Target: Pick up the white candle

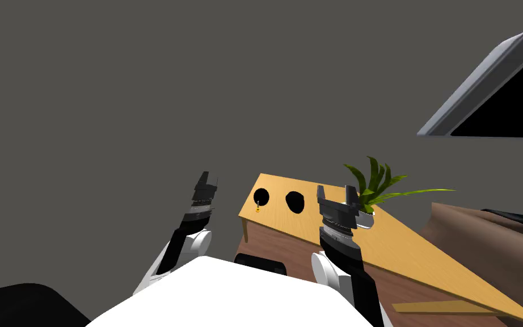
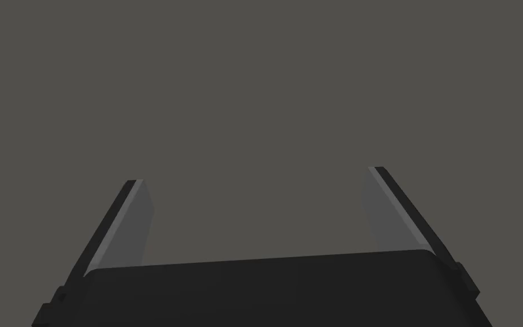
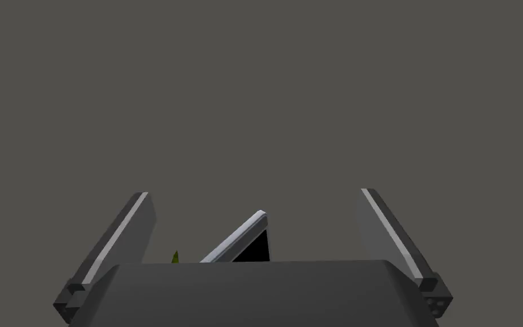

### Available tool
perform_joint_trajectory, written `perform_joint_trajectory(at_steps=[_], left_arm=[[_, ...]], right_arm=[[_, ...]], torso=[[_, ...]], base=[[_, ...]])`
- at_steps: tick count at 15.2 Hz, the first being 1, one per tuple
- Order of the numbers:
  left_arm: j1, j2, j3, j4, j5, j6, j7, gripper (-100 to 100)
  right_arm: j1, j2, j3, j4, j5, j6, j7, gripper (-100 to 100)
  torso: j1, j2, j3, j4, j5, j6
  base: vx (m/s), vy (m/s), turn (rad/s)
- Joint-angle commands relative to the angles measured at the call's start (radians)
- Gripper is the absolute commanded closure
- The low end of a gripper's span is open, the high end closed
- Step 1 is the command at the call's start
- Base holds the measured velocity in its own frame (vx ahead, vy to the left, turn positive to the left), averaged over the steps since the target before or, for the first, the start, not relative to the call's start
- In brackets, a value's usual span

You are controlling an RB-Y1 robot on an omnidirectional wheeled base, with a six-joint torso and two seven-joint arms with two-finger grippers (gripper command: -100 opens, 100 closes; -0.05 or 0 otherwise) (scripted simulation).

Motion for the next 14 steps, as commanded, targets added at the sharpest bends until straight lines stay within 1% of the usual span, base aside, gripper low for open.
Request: perform_joint_trajectory(at_steps=[1, 5, 6, 7, 8, 9, 10, 11, 12, 13, 14], left_arm=[[-0.011, 0.046, -0.002, 0.012, -0.009, 0.026, -0.005, -100], [-0.046, 0.118, 0.004, 0.059, -0.039, 0.113, -0.026, -100], [-0.046, 0.118, 0.004, 0.059, -0.039, 0.118, -0.026, -100], [-0.058, 0.133, 0.007, 0.076, -0.049, 0.148, -0.033, -100], [-0.058, 0.133, 0.007, 0.076, -0.049, 0.15, -0.033, -100], [-0.07, 0.147, 0.011, 0.094, -0.06, 0.186, -0.041, -100], [-0.07, 0.147, 0.011, 0.094, -0.06, 0.186, -0.041, -100], [-0.084, 0.161, 0.015, 0.114, -0.072, 0.215, -0.049, -100], [-0.084, 0.161, 0.015, 0.114, -0.072, 0.224, -0.049, -100], [-0.099, 0.173, 0.02, 0.135, -0.084, 0.257, -0.059, -100], [-0.099, 0.173, 0.02, 0.135, -0.084, 0.265, -0.059, -100]], right_arm=[[0.0, 0.0, 0.0, 0.0, 0.0, 0.0, 0.0, 0], [0.0, 0.0, 0.0, 0.0, 0.0, 0.0, 0.0, 0], [0.0, 0.0, 0.0, 0.0, 0.0, 0.0, 0.0, 0], [0.0, 0.0, 0.0, 0.0, 0.0, 0.0, 0.0, 0], [0.0, 0.0, 0.0, 0.0, 0.0, 0.0, 0.0, 0], [0.0, 0.0, 0.0, 0.0, 0.0, 0.0, 0.0, 0], [0.0, 0.0, 0.0, 0.0, 0.0, 0.0, 0.0, 0], [0.0, 0.0, 0.0, 0.0, 0.0, 0.0, 0.0, 0], [0.0, 0.0, 0.0, 0.0, 0.0, 0.0, 0.0, 0], [0.0, 0.0, 0.0, 0.0, 0.0, 0.0, 0.0, 0], [0.0, 0.0, 0.0, 0.0, 0.0, 0.0, 0.0, 0]], torso=[[0.0, 0.0, 0.0, 0.0, 0.0, 0.0], [-0.007, 0.002, 0.001, 0.0, -0.002, 0.001], [-0.007, 0.003, 0.001, 0.0, -0.002, 0.001], [-0.006, 0.002, 0.001, 0.001, -0.001, 0.0], [-0.005, 0.002, 0.001, 0.001, -0.001, 0.0], [-0.004, 0.002, 0.001, 0.0, -0.001, 0.0], [-0.003, 0.002, 0.001, 0.0, -0.001, 0.0], [-0.002, 0.002, 0.001, 0.0, -0.001, 0.0], [-0.002, 0.002, 0.001, 0.0, 0.0, 0.001], [-0.002, 0.002, 0.001, 0.0, 0.0, 0.0], [-0.002, 0.002, 0.001, 0.0, 0.0, 0.001]], base=[[-0.007, -0.051, -0.126], [-0.032, -0.1, -0.186], [-0.035, -0.074, -0.101], [-0.03, -0.057, -0.081], [-0.023, -0.038, -0.081], [-0.019, -0.03, -0.124], [-0.018, -0.024, -0.115], [-0.022, -0.028, -0.171], [-0.022, -0.024, -0.141], [-0.018, -0.027, -0.165], [-0.017, -0.026, -0.121]])
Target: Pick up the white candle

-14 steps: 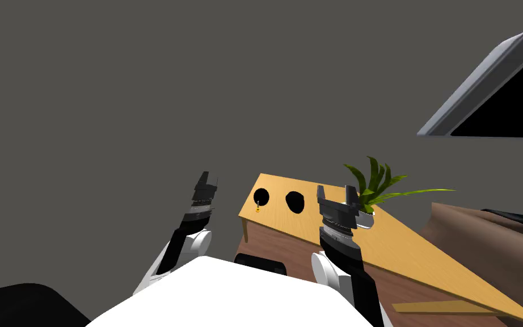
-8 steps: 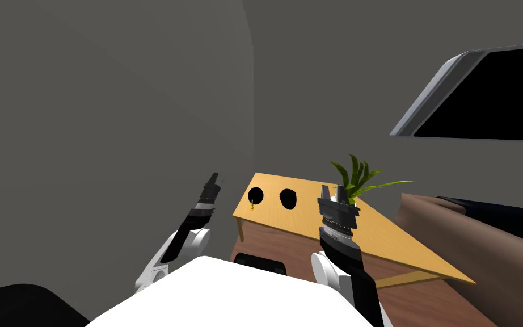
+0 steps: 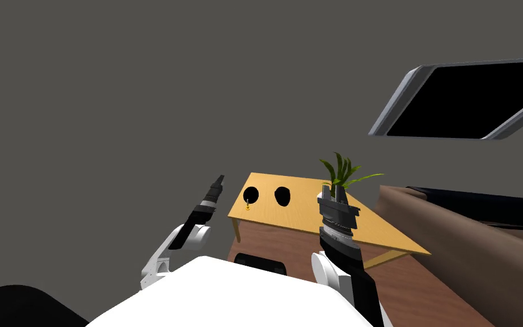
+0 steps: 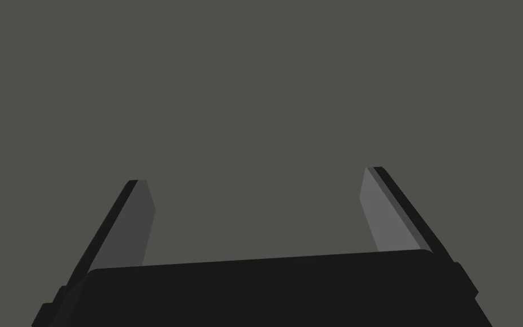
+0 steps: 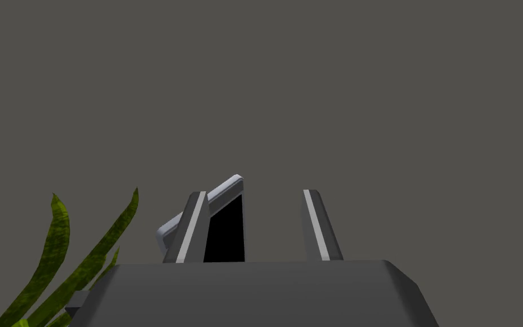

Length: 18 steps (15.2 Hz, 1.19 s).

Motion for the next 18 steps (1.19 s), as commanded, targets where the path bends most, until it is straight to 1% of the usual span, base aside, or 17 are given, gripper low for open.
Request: perform_joint_trajectory(at_steps=[1, 2, 3, 4, 5, 6, 7, 8, 9, 10, 12, 13, 14, 15, 16, 17, 18], left_arm=[[-0.025, 0.014, 0.006, 0.031, -0.019, 0.05, -0.015, -100], [-0.025, 0.014, 0.006, 0.031, -0.019, 0.067, -0.015, -100], [-0.041, 0.024, 0.012, 0.055, -0.033, 0.09, -0.026, -100], [-0.041, 0.024, 0.012, 0.055, -0.033, 0.112, -0.026, -100], [-0.059, 0.033, 0.017, 0.079, -0.047, 0.139, -0.037, -100], [-0.059, 0.033, 0.017, 0.079, -0.047, 0.16, -0.037, -100], [-0.059, 0.033, 0.017, 0.079, -0.047, 0.16, -0.037, -100], [-0.077, 0.04, 0.023, 0.105, -0.062, 0.198, -0.049, -100], [-0.077, 0.04, 0.023, 0.105, -0.062, 0.209, -0.049, -100], [-0.095, 0.047, 0.03, 0.131, -0.077, 0.232, -0.061, -100], [-0.095, 0.047, 0.03, 0.131, -0.077, 0.26, -0.061, -100], [-0.114, 0.052, 0.036, 0.158, -0.093, 0.289, -0.073, -100], [-0.114, 0.052, 0.036, 0.158, -0.093, 0.307, -0.073, -100], [-0.114, 0.052, 0.036, 0.158, -0.093, 0.312, -0.073, -100], [-0.134, 0.057, 0.043, 0.186, -0.109, 0.346, -0.086, -100], [-0.134, 0.057, 0.043, 0.186, -0.109, 0.365, -0.086, -100], [-0.153, 0.06, 0.051, 0.214, -0.125, 0.39, -0.099, -100]], right_arm=[[0.0, 0.0, 0.0, 0.0, 0.0, 0.0, 0.0, 0], [0.0, 0.0, 0.0, 0.0, 0.0, 0.0, 0.0, 0], [0.0, 0.0, 0.0, 0.0, 0.0, 0.0, 0.0, 0], [0.0, 0.0, 0.0, 0.0, 0.0, 0.0, 0.0, 0], [0.0, 0.0, 0.0, 0.0, 0.0, 0.0, 0.0, 0], [0.0, 0.0, 0.0, 0.0, 0.0, 0.0, 0.0, 0], [0.0, 0.0, 0.0, 0.0, 0.0, 0.0, 0.0, 0], [0.0, 0.0, 0.0, 0.0, 0.0, 0.0, 0.0, 0], [0.0, 0.0, 0.0, 0.0, 0.0, 0.0, 0.0, 0], [0.0, 0.0, 0.0, 0.0, 0.0, 0.0, 0.0, 0], [0.0, 0.0, 0.0, 0.0, 0.0, 0.0, 0.0, 0], [0.0, 0.0, 0.0, 0.0, 0.0, 0.0, 0.0, 0], [0.0, 0.0, 0.0, 0.0, 0.0, 0.0, 0.0, 0], [0.0, 0.0, 0.0, 0.0, 0.0, 0.0, 0.0, 0], [0.0, 0.0, 0.0, 0.0, 0.0, 0.0, 0.0, 0], [0.0, 0.0, 0.0, 0.0, 0.0, 0.0, 0.0, 0], [0.0, 0.0, 0.0, 0.0, 0.0, 0.0, 0.0, 0]], torso=[[0.0, 0.0, 0.0, 0.0, 0.0, 0.0], [0.0, 0.0, 0.0, 0.0, 0.0, 0.0], [0.0, 0.0, 0.0, 0.0, 0.0, 0.0], [0.0, 0.0, 0.0, 0.0, 0.0, 0.0], [0.0, 0.001, 0.0, 0.0, 0.0, 0.0], [0.0, 0.001, 0.0, 0.0, 0.0, 0.0], [0.0, 0.001, 0.0, 0.0, 0.0, 0.0], [0.0, 0.0, 0.0, 0.0, 0.0, 0.0], [0.0, 0.0, 0.0, 0.0, 0.0, 0.0], [0.0, 0.0, 0.0, 0.0, 0.0, 0.0], [0.0, 0.001, 0.0, 0.0, 0.0, 0.0], [0.0, 0.0, 0.0, 0.0, 0.0, 0.0], [0.0, 0.0, 0.0, 0.0, 0.0, 0.0], [0.0, 0.0, 0.0, 0.0, 0.0, 0.0], [0.001, 0.0, 0.0, 0.0, 0.0, 0.0], [0.0, 0.0, 0.0, 0.0, 0.0, 0.0], [0.0, 0.0, 0.0, 0.0, 0.0, 0.0]], base=[[-0.022, -0.031, -0.128], [-0.021, -0.029, -0.113], [-0.027, -0.035, -0.169], [-0.03, -0.033, -0.146], [-0.031, -0.035, -0.178], [-0.027, -0.03, -0.147], [-0.017, -0.018, -0.041], [-0.016, -0.025, -0.117], [-0.016, -0.024, -0.137], [-0.023, -0.03, -0.187], [-0.023, -0.025, -0.117], [-0.021, -0.028, -0.12], [-0.021, -0.028, -0.134], [-0.013, -0.016, -0.055], [-0.015, -0.021, -0.148], [-0.016, -0.021, -0.154], [-0.021, -0.029, -0.216]])
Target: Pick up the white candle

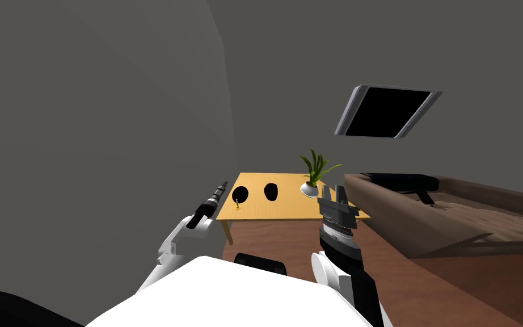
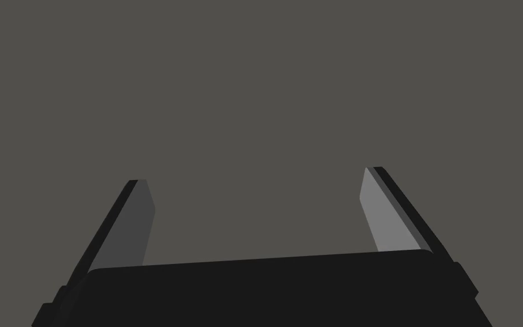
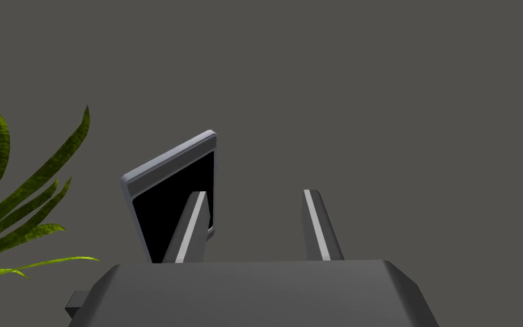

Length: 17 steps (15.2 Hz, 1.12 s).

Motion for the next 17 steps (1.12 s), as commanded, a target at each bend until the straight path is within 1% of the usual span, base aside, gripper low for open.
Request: perform_joint_trajectory(at_steps=[1, 2, 3, 5, 6, 8, 9, 10, 11, 12, 13, 14, 15, 17], left_arm=[[-0.023, 0.01, 0.008, 0.03, -0.009, 0.05, -0.01, -100], [-0.023, 0.01, 0.008, 0.03, -0.009, 0.061, -0.01, -100], [-0.043, 0.012, 0.016, 0.059, -0.026, 0.083, -0.023, -100], [-0.043, 0.012, 0.016, 0.059, -0.026, 0.115, -0.023, -100], [-0.063, 0.012, 0.023, 0.087, -0.042, 0.141, -0.036, -100], [-0.063, 0.012, 0.023, 0.087, -0.042, 0.17, -0.036, -100], [-0.084, 0.012, 0.031, 0.116, -0.058, 0.201, -0.05, -100], [-0.084, 0.012, 0.031, 0.116, -0.058, 0.22, -0.05, -100], [-0.084, 0.012, 0.031, 0.116, -0.058, 0.226, -0.05, -100], [-0.104, 0.011, 0.039, 0.144, -0.075, 0.256, -0.063, -100], [-0.104, 0.011, 0.039, 0.144, -0.075, 0.274, -0.063, -100], [-0.104, 0.011, 0.039, 0.144, -0.075, 0.281, -0.063, -100], [-0.124, 0.008, 0.047, 0.173, -0.091, 0.313, -0.077, -100], [-0.124, 0.008, 0.047, 0.173, -0.091, 0.336, -0.077, -100]], right_arm=[[0.0, 0.0, 0.0, 0.0, 0.0, 0.0, 0.0, 0], [0.0, 0.0, 0.0, 0.0, 0.0, 0.0, 0.0, 0], [0.0, 0.0, 0.0, 0.0, 0.0, 0.0, 0.0, 0], [0.0, 0.0, 0.0, 0.0, 0.0, 0.0, 0.0, 0], [0.0, 0.0, 0.0, 0.0, 0.0, 0.0, 0.0, 0], [0.0, 0.0, 0.0, 0.0, 0.0, 0.0, 0.0, 0], [0.0, 0.0, 0.0, 0.0, 0.0, 0.0, 0.0, 0], [0.0, 0.0, 0.0, 0.0, 0.0, 0.0, 0.0, 0], [0.0, 0.0, 0.0, 0.0, 0.0, 0.0, 0.0, 0], [0.0, 0.0, 0.0, 0.0, 0.0, 0.0, 0.0, 0], [0.0, 0.0, 0.0, 0.0, 0.0, 0.0, 0.0, 0], [0.0, 0.0, 0.0, 0.0, 0.0, 0.0, 0.0, 0], [0.0, 0.0, 0.0, 0.0, 0.0, 0.0, 0.0, 0], [0.0, 0.0, 0.0, 0.0, 0.0, 0.0, 0.0, 0]], torso=[[0.0, 0.0, 0.0, 0.0, 0.0, 0.0], [0.0, 0.0, 0.0, 0.0, 0.0, 0.0], [0.0, 0.0, 0.0, 0.0, 0.0, -0.001], [0.0, 0.0, 0.0, 0.0, 0.0, 0.0], [0.001, 0.0, 0.0, 0.0, 0.0, -0.001], [0.0, 0.0, 0.0, 0.0, 0.0, 0.0], [0.001, 0.0, 0.0, 0.0, 0.0, -0.001], [0.001, 0.0, 0.0, 0.0, 0.0, 0.0], [0.001, 0.0, 0.0, 0.0, 0.0, 0.0], [0.001, 0.0, 0.0, 0.0, 0.0, -0.001], [0.001, 0.0, 0.0, 0.0, 0.0, 0.0], [0.001, 0.0, 0.0, 0.0, 0.0, 0.0], [0.001, 0.0, 0.0, 0.0, 0.0, -0.001], [0.001, 0.0, 0.0, 0.0, 0.0, 0.0]], base=[[-0.022, -0.03, -0.179], [-0.016, -0.019, -0.038], [-0.015, -0.025, -0.127], [-0.015, -0.02, -0.109], [-0.011, -0.022, -0.134], [-0.012, -0.019, -0.091], [-0.016, -0.018, -0.118], [-0.017, -0.021, -0.159], [-0.013, -0.013, -0.081], [-0.011, -0.017, -0.16], [-0.011, -0.018, -0.16], [-0.01, -0.012, -0.047], [-0.011, -0.017, -0.116], [-0.01, -0.014, -0.115]])
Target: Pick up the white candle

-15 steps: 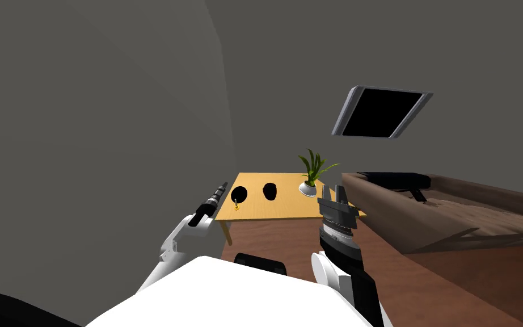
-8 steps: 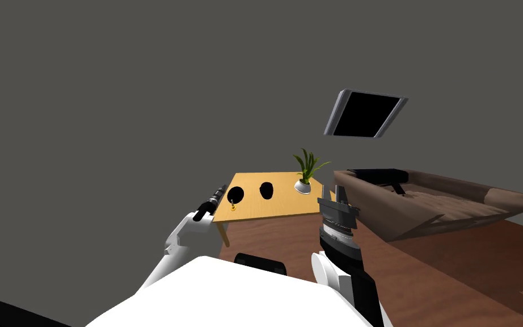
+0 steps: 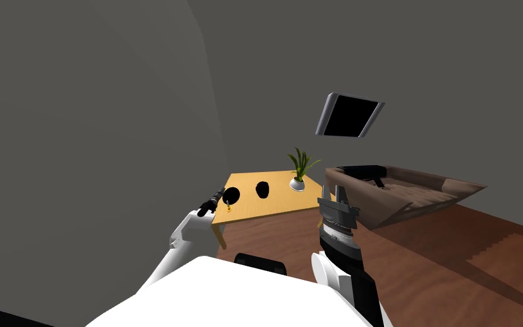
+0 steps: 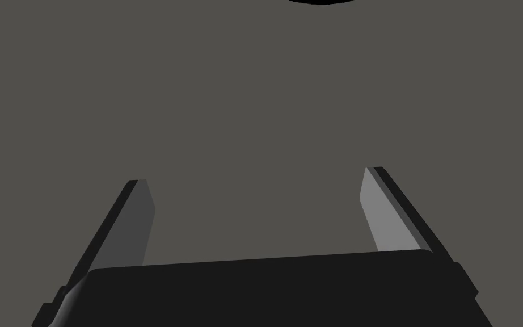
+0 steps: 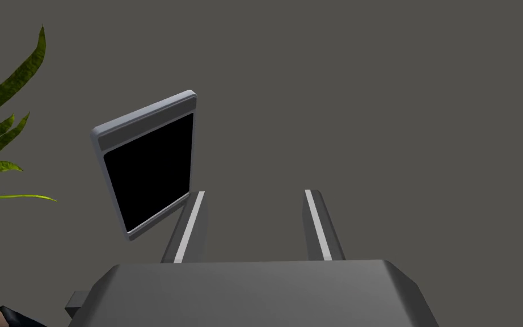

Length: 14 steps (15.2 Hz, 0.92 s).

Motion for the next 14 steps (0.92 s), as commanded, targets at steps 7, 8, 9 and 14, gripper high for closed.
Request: perform_joint_trajectory(at_steps=[7, 8, 9, 14], left_arm=[[-0.06, -0.01, 0.026, 0.083, -0.046, 0.181, -0.042, -100], [-0.06, -0.01, 0.026, 0.083, -0.046, 0.184, -0.042, -100], [-0.079, -0.017, 0.035, 0.11, -0.062, 0.217, -0.055, -100], [-0.098, -0.024, 0.043, 0.136, -0.077, 0.286, -0.068, -100]], right_arm=[[0.0, 0.0, 0.0, 0.0, 0.0, 0.0, 0.0, 0], [0.0, 0.0, 0.0, 0.0, 0.0, 0.0, 0.0, 0], [0.0, 0.0, 0.0, 0.0, 0.0, 0.0, 0.0, 0], [0.0, 0.0, 0.0, 0.0, 0.0, 0.0, 0.0, 0]], torso=[[0.0, 0.0, 0.0, 0.0, 0.0, 0.001], [0.0, 0.0, 0.0, 0.0, 0.0, 0.0], [0.0, 0.0, 0.0, 0.0, 0.0, 0.0], [0.001, -0.001, 0.0, 0.0, 0.0, 0.0]], base=[[-0.008, -0.013, -0.134], [-0.004, -0.005, -0.057], [-0.004, -0.007, -0.106], [-0.002, -0.002, -0.097]])
